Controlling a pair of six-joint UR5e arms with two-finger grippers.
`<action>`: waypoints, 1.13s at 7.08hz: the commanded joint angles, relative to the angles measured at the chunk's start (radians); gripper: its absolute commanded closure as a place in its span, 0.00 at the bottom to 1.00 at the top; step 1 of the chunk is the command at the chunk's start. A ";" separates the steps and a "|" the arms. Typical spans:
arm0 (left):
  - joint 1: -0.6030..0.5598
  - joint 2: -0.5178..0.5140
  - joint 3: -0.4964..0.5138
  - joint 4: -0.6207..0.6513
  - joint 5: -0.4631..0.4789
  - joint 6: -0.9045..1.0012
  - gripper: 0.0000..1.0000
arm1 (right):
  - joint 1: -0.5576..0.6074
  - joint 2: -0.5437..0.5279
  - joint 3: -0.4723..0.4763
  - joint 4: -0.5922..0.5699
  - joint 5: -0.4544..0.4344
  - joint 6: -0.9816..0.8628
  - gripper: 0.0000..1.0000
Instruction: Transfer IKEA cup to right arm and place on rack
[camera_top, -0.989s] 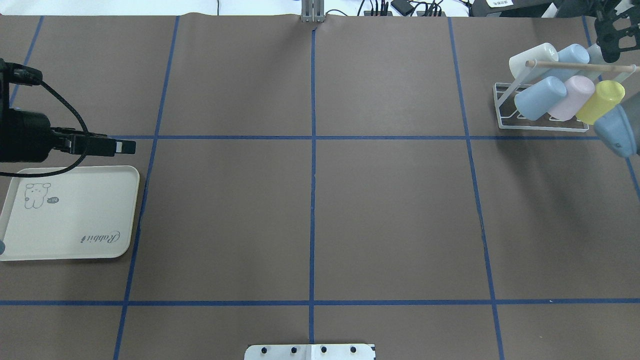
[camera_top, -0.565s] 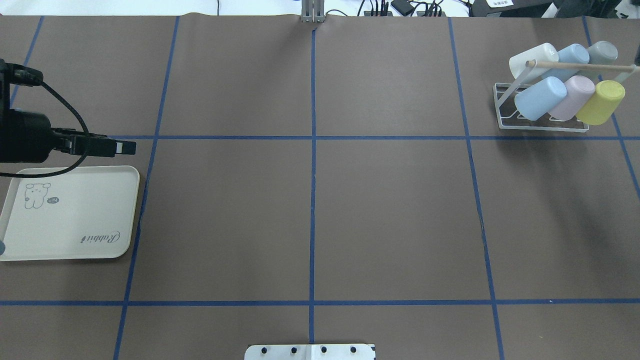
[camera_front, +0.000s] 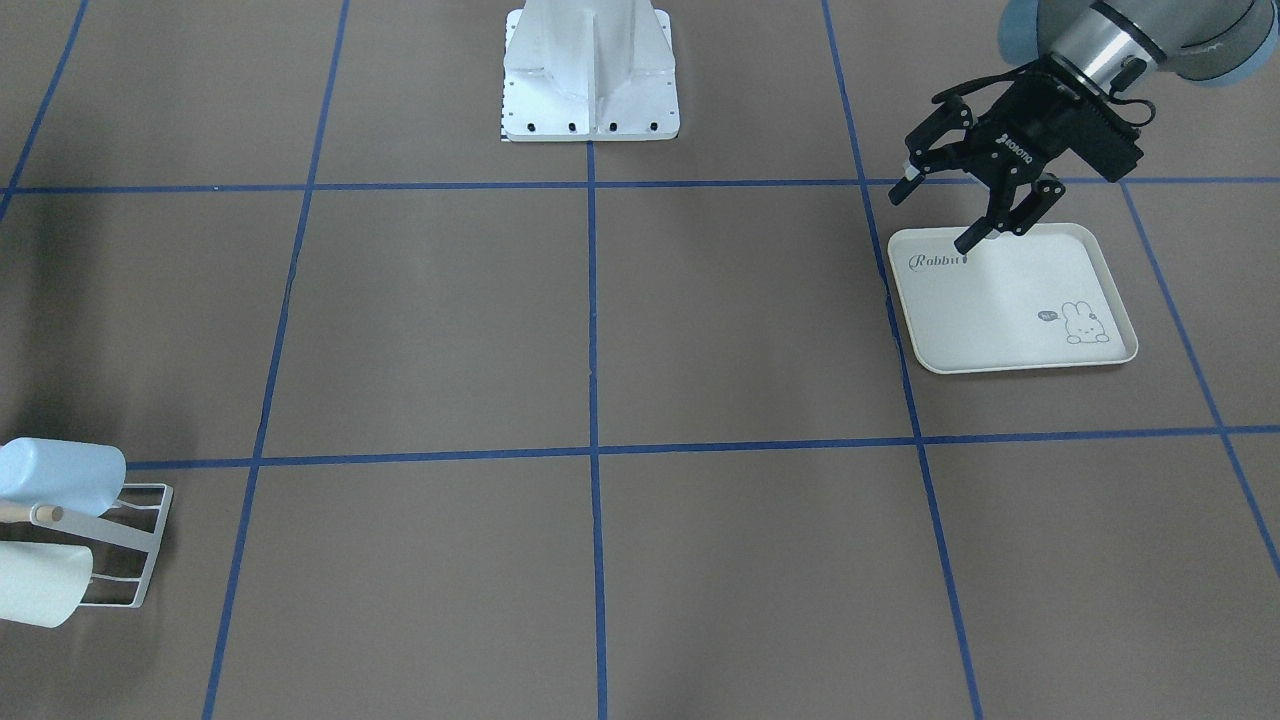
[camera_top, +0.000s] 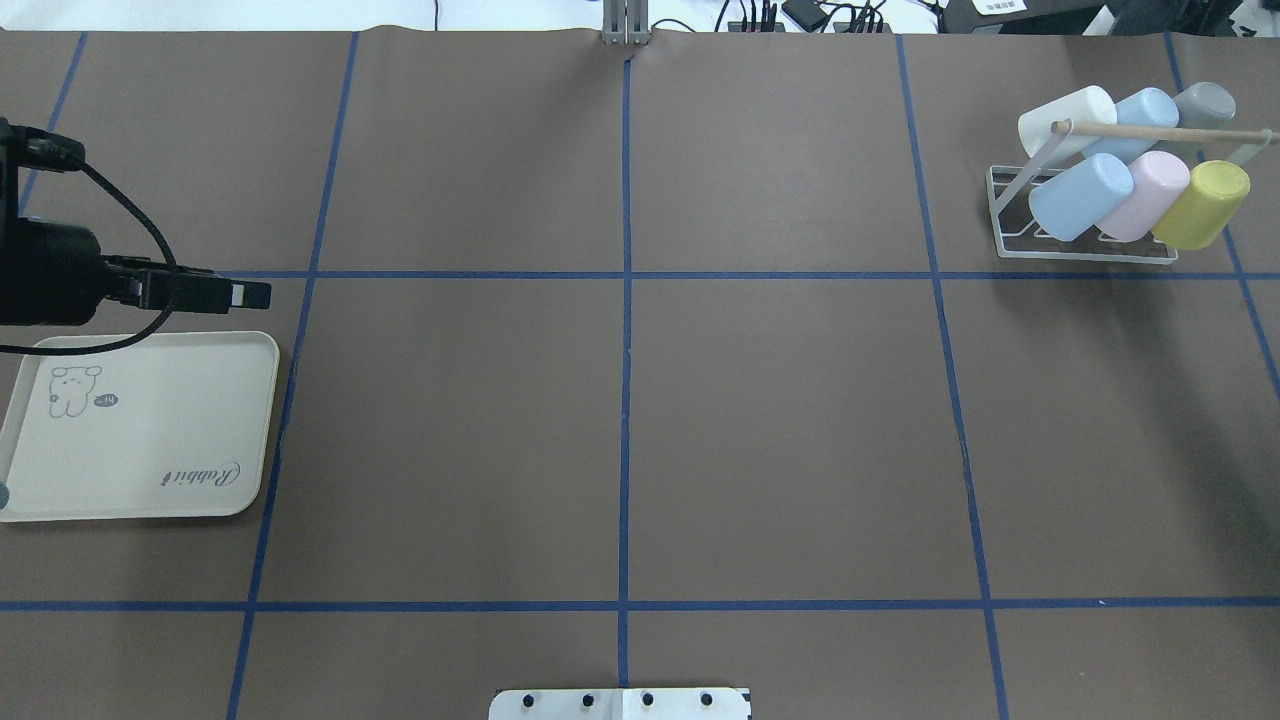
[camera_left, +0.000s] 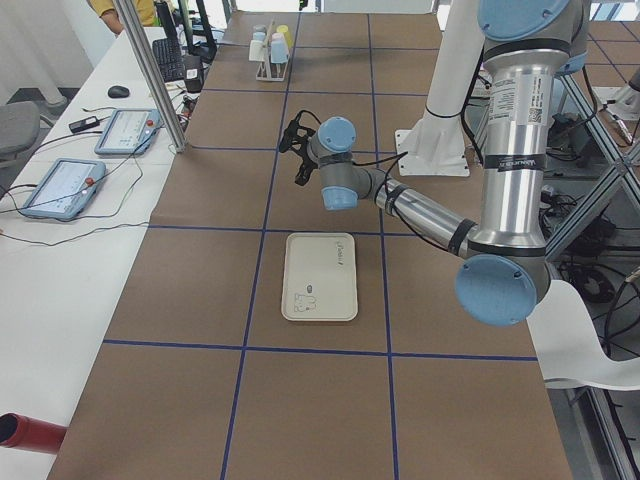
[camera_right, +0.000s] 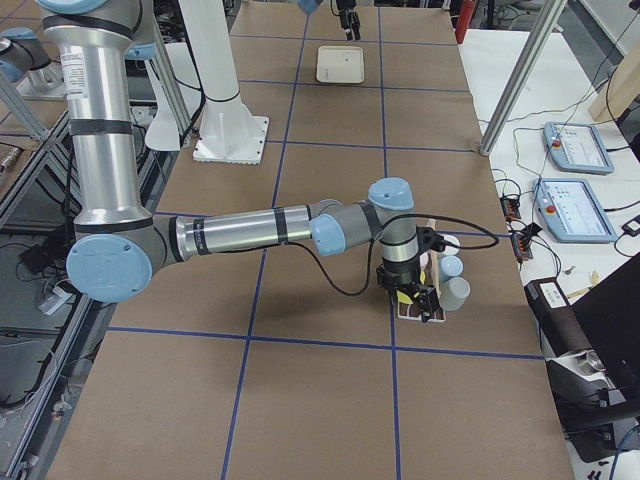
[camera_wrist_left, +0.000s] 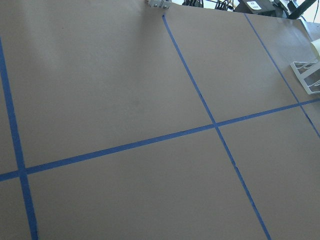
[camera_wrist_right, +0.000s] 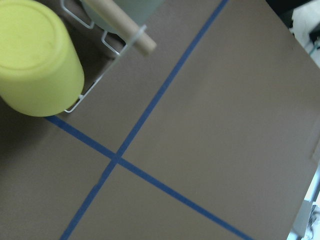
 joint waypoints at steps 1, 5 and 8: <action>0.000 0.025 -0.019 -0.001 0.001 0.001 0.00 | 0.086 -0.083 0.035 -0.009 0.144 0.238 0.01; 0.000 0.026 -0.013 0.006 0.001 0.009 0.00 | 0.122 -0.060 0.139 -0.419 0.267 0.182 0.00; -0.049 0.118 -0.008 0.092 0.002 0.292 0.00 | 0.120 -0.068 0.128 -0.411 0.264 0.185 0.00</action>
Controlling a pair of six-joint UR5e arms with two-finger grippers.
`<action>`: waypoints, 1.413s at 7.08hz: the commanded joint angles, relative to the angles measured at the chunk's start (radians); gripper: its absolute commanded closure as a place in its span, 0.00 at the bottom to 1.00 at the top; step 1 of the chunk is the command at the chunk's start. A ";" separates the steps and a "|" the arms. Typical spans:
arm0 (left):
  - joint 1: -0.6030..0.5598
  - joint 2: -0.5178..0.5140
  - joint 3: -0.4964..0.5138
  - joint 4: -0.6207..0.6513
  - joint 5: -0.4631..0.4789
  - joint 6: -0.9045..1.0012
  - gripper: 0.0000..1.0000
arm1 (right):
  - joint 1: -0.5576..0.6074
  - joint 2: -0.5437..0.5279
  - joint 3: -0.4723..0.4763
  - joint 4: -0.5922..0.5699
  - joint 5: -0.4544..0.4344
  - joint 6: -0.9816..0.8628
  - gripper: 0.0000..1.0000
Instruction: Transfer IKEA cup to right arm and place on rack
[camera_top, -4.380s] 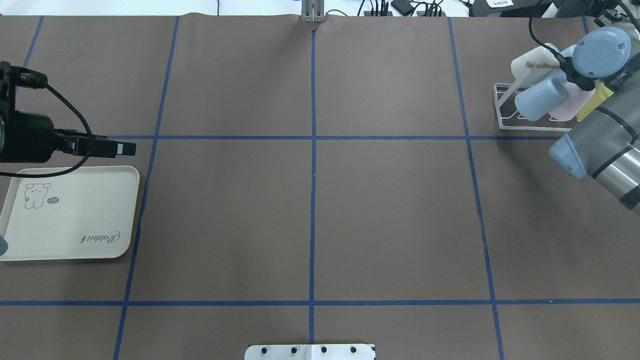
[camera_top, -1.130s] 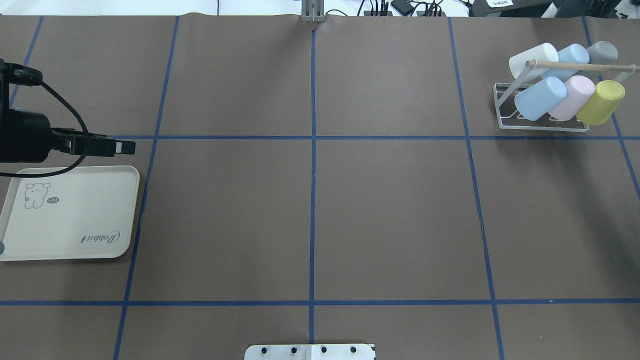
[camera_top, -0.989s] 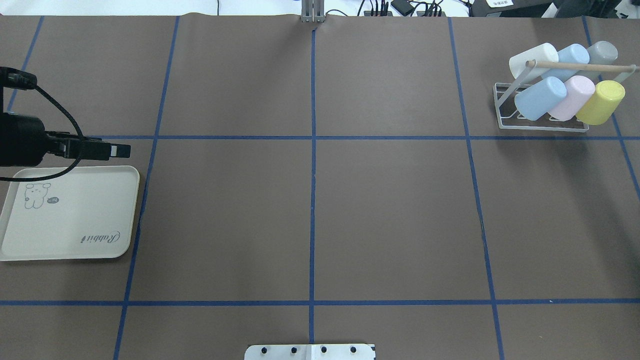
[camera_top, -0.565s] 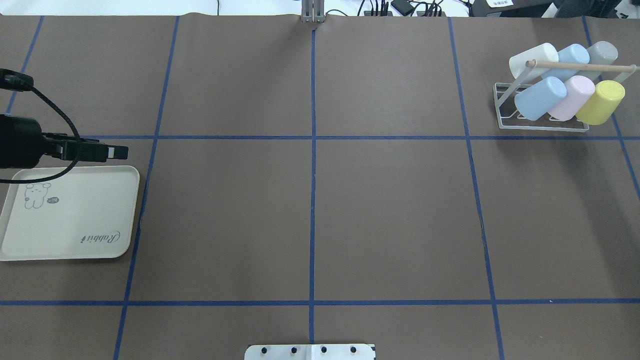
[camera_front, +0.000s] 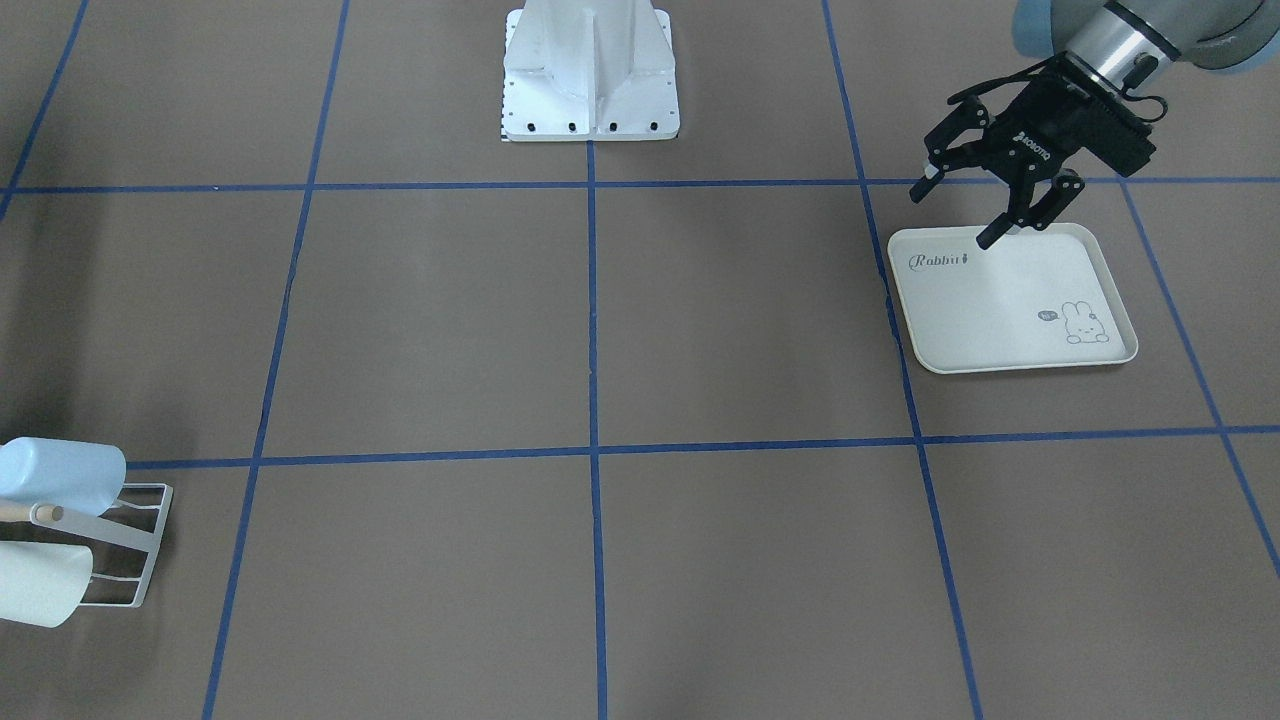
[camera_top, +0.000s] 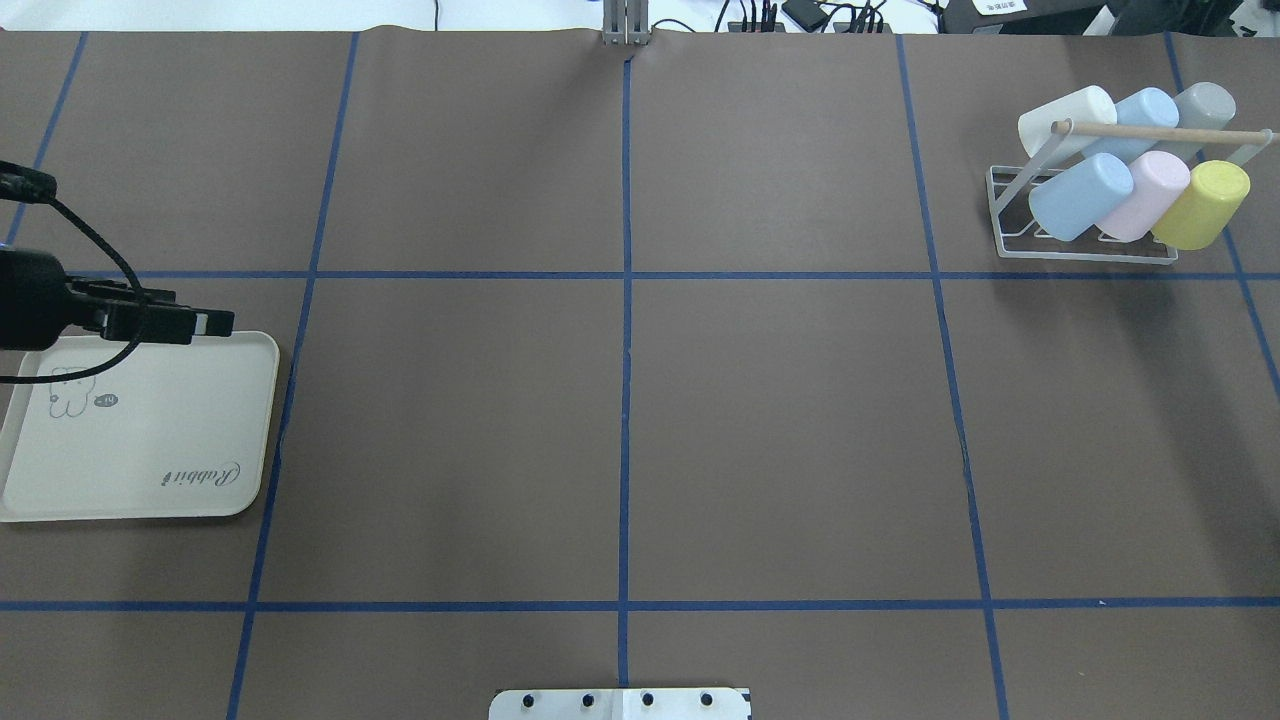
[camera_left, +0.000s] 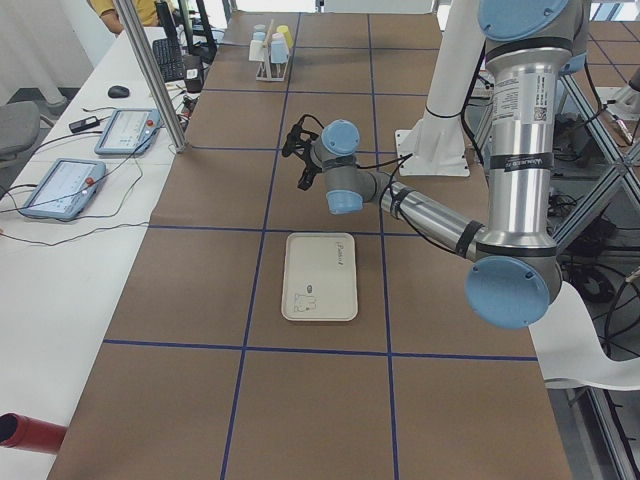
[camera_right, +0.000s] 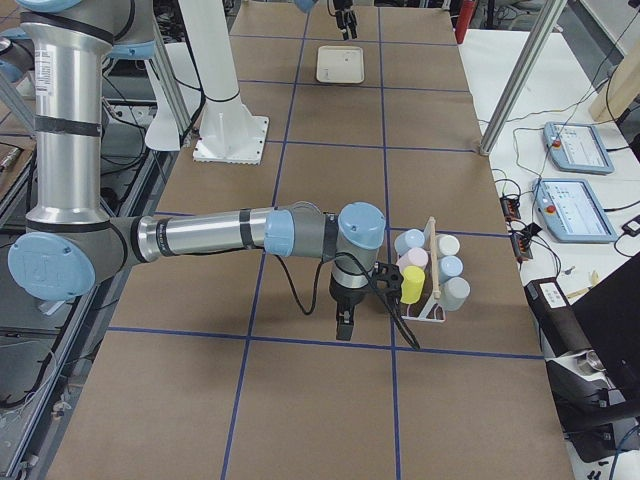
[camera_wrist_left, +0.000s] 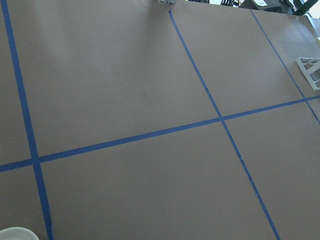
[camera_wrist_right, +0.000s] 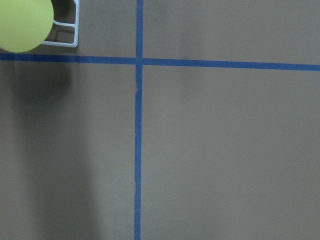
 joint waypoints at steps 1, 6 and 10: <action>-0.106 0.045 0.003 0.189 0.002 0.329 0.00 | -0.001 -0.002 -0.003 -0.002 -0.002 0.005 0.00; -0.413 0.053 0.012 0.859 0.013 0.740 0.00 | -0.001 -0.004 -0.007 -0.002 -0.001 0.006 0.00; -0.658 0.062 0.144 0.967 0.007 1.160 0.00 | -0.001 -0.004 -0.011 -0.002 0.001 0.005 0.00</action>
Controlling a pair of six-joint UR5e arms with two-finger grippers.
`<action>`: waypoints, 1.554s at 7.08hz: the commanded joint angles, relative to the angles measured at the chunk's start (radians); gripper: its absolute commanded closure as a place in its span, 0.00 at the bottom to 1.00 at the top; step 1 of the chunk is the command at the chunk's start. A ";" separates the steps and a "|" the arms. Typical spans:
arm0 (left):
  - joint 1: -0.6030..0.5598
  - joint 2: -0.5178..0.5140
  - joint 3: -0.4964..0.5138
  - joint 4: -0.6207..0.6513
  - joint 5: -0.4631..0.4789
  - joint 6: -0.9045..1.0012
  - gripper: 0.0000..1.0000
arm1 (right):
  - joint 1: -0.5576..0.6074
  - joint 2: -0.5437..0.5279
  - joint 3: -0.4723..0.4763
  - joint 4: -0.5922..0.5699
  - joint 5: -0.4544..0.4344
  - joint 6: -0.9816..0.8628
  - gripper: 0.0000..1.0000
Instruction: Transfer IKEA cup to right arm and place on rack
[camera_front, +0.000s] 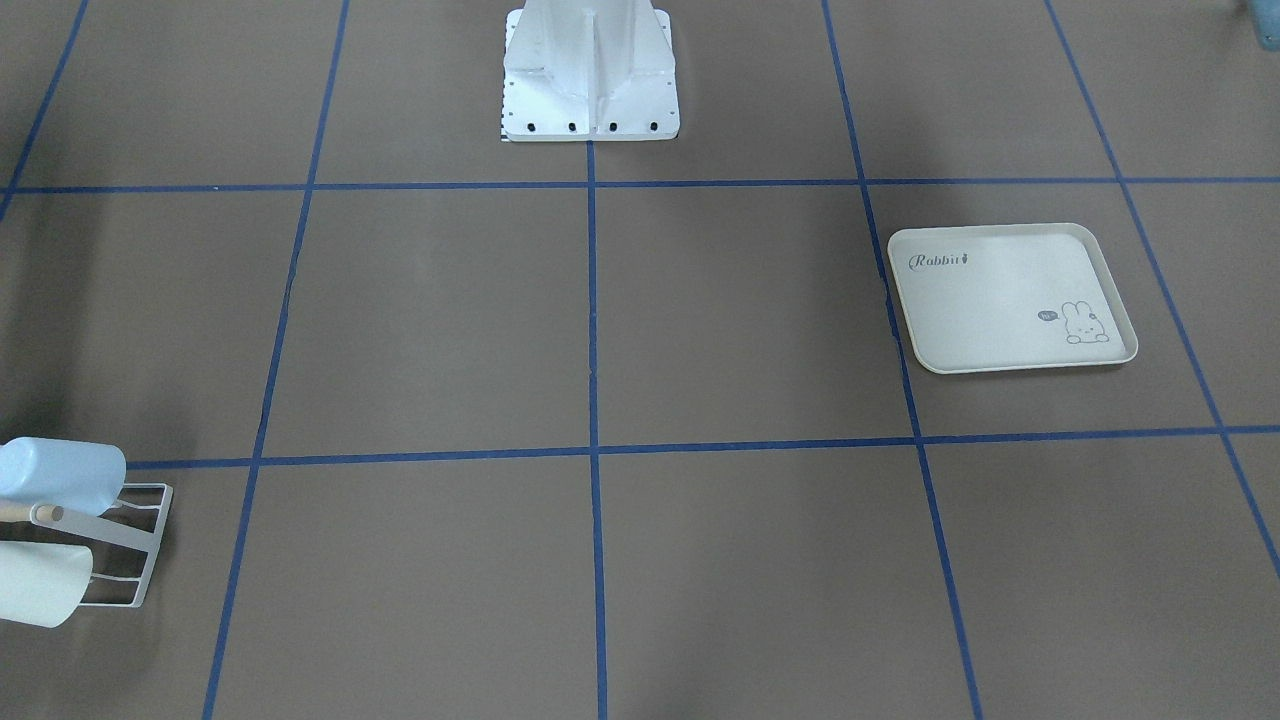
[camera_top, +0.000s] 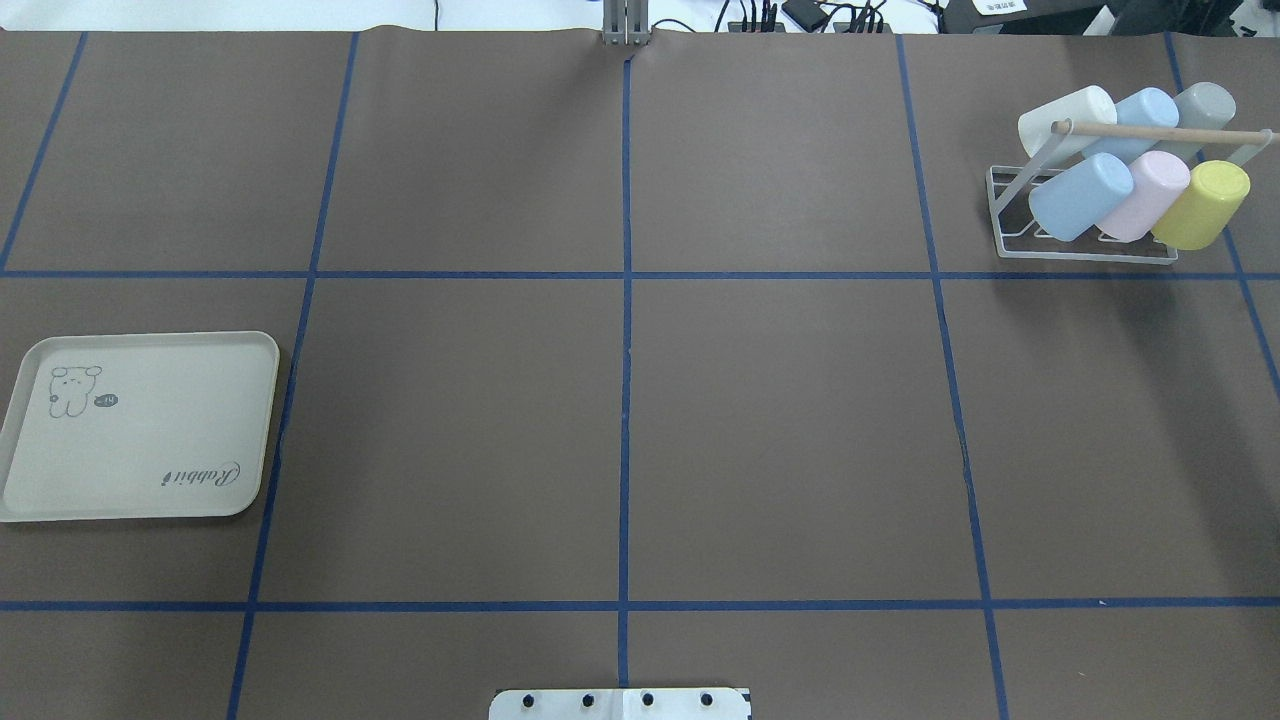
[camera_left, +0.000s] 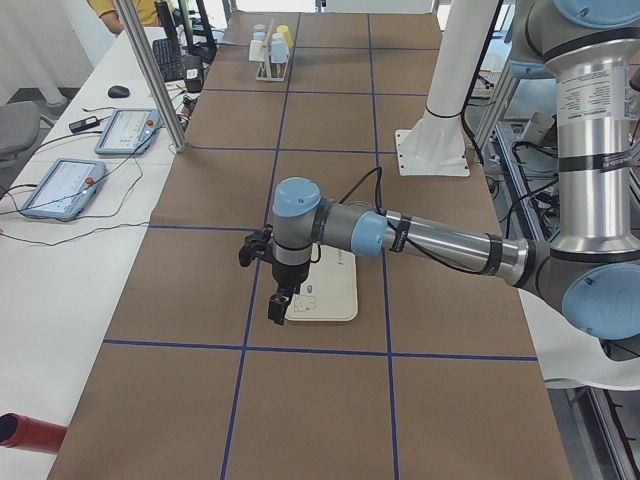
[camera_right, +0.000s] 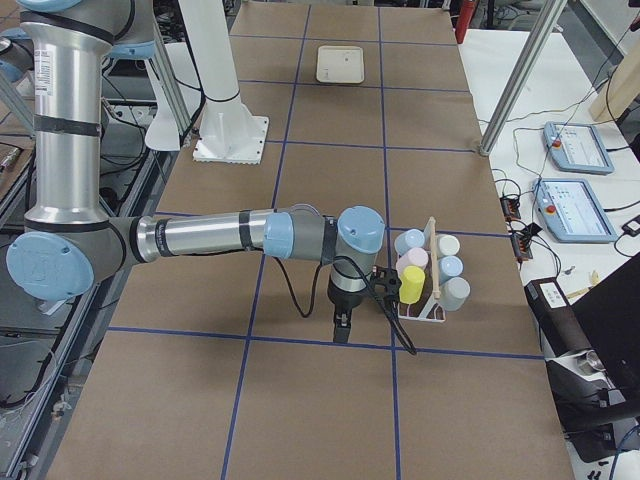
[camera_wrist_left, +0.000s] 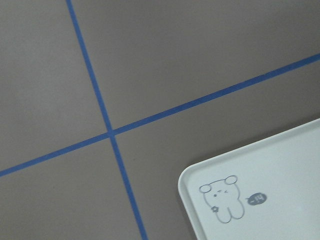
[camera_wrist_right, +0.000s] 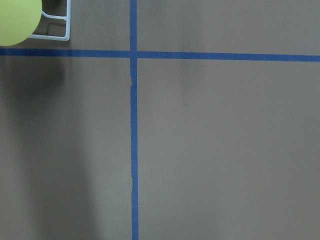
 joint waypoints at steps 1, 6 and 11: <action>-0.157 0.012 0.069 0.058 -0.006 0.205 0.00 | 0.000 0.000 0.000 0.000 0.002 0.000 0.00; -0.207 0.026 0.090 0.055 -0.198 0.029 0.00 | 0.000 0.000 0.001 0.000 0.002 0.000 0.00; -0.198 0.017 0.051 0.044 -0.128 0.023 0.00 | 0.000 0.000 0.010 0.002 0.000 0.000 0.00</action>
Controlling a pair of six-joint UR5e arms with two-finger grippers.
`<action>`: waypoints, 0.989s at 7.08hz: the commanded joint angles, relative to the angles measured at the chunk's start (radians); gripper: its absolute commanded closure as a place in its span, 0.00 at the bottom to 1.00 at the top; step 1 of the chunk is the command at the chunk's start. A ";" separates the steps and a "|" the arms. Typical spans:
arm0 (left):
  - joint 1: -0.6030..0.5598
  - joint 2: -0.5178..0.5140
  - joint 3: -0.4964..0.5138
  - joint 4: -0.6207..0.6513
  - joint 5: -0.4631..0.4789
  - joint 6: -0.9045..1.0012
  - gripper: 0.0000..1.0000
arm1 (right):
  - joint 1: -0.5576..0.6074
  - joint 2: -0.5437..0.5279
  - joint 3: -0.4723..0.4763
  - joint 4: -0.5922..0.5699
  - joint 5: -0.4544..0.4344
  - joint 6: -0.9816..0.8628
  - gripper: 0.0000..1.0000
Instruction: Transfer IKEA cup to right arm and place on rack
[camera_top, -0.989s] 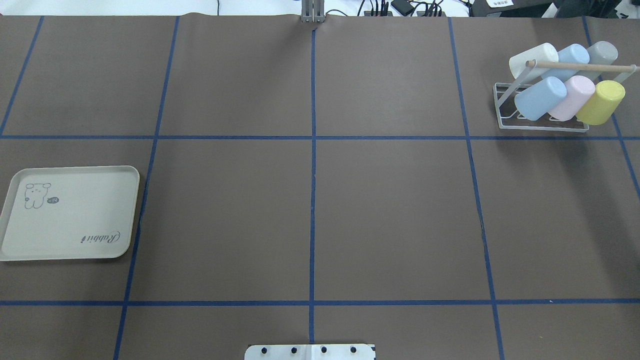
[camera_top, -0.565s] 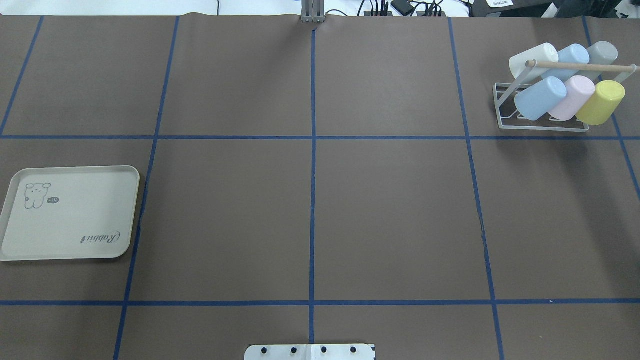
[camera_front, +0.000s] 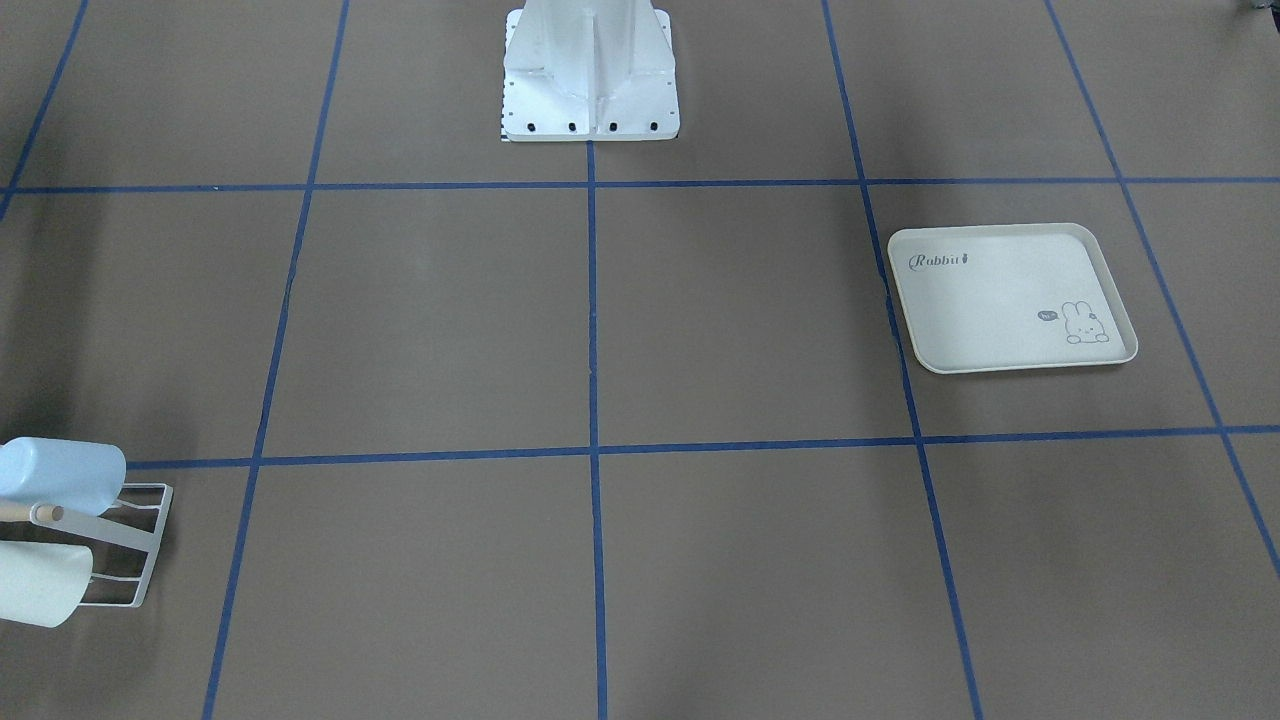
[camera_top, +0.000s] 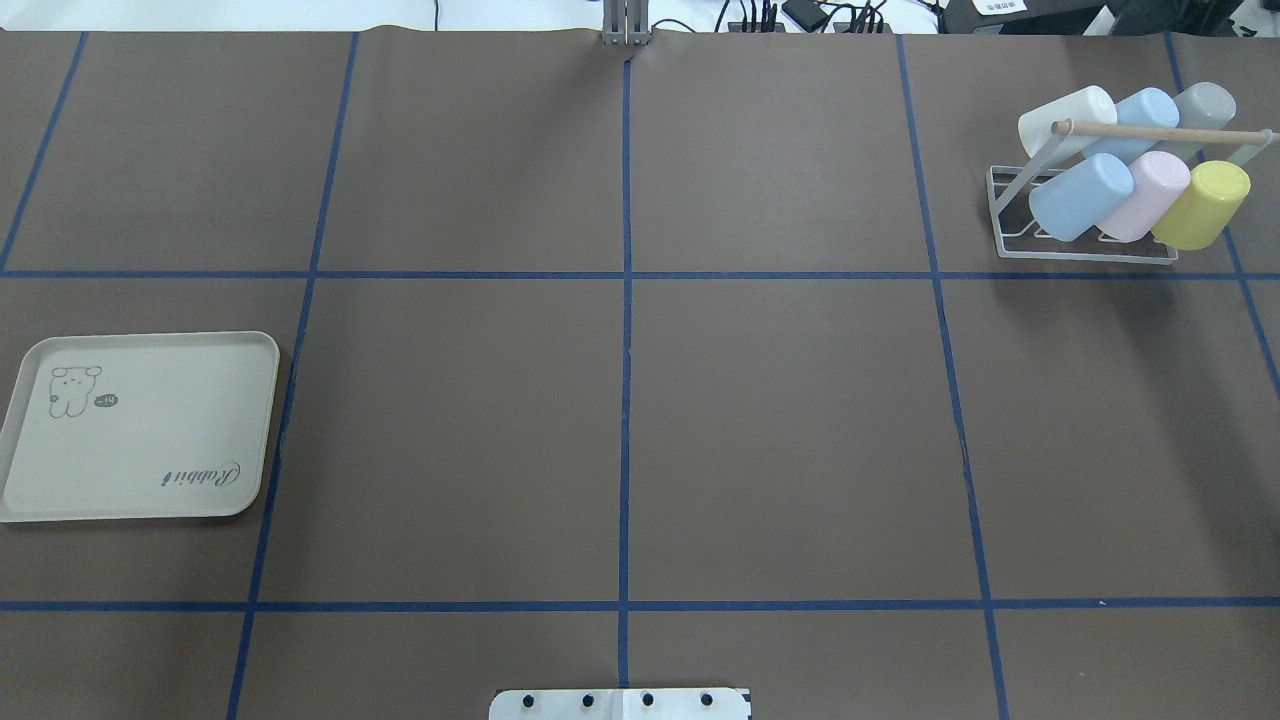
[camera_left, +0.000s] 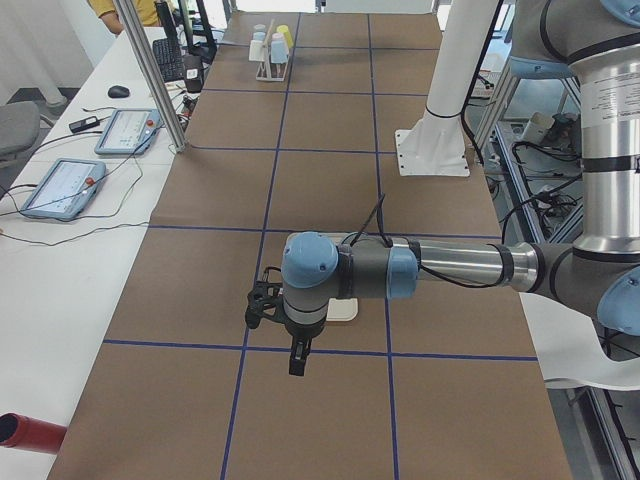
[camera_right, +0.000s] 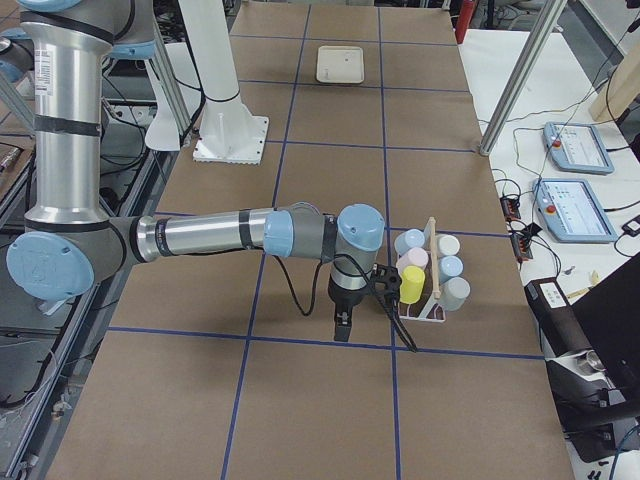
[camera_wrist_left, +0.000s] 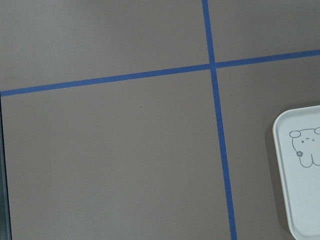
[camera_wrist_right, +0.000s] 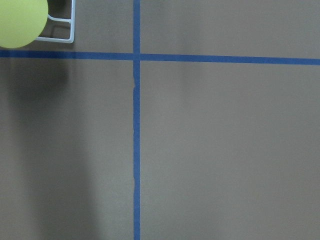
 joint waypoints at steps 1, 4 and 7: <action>0.000 0.000 -0.024 -0.001 0.030 -0.002 0.00 | 0.000 0.000 0.002 0.001 0.000 0.000 0.00; 0.000 0.007 -0.022 -0.001 0.028 -0.008 0.00 | 0.000 0.000 0.001 0.001 0.003 0.000 0.00; 0.000 0.011 0.002 -0.003 0.028 -0.006 0.00 | 0.000 -0.002 -0.001 0.001 0.044 -0.002 0.00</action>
